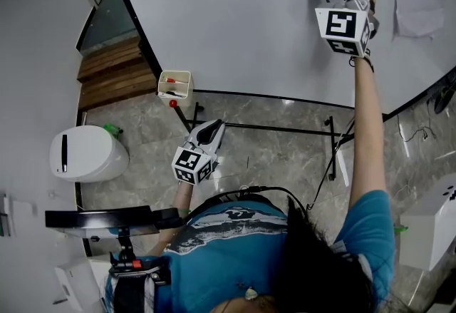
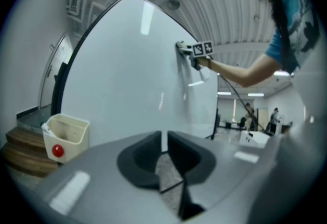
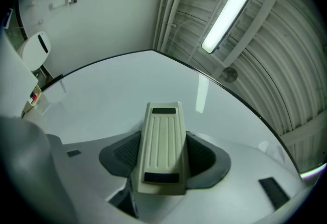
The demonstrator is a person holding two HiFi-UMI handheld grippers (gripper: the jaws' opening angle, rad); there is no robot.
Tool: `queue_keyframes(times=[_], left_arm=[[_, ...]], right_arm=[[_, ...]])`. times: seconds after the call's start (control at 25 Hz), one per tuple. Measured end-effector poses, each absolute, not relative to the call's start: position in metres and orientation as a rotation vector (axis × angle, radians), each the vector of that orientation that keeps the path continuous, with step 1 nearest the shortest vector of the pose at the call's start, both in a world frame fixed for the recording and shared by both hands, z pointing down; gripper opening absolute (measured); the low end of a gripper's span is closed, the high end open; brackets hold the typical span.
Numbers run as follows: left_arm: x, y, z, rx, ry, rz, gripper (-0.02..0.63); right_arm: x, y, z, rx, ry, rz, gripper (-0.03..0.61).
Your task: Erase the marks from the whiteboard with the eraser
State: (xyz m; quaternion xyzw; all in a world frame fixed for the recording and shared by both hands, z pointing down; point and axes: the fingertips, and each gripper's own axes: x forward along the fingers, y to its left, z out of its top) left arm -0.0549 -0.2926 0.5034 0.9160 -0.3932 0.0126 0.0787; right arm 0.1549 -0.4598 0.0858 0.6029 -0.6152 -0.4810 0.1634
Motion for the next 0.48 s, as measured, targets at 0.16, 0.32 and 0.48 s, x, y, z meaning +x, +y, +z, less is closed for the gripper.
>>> queue_keyframes(times=[0.16,0.32,0.48], left_arm=[[-0.057,-0.292,0.505,2.738,-1.179,0.039,0.025],[-0.058,-0.290,0.508,2.726,-1.185,0.039,0.025],[-0.060,-0.289,0.511,2.720,-1.190,0.039,0.025]], right_arm=[[0.137,-0.464,0.109,1.665,-1.754,-1.371,0.262],[0.105,-0.467,0.150,1.576,-1.777,-1.358,0.262],[0.074,-0.473,0.206,1.514,-1.792,-1.339,0.262]])
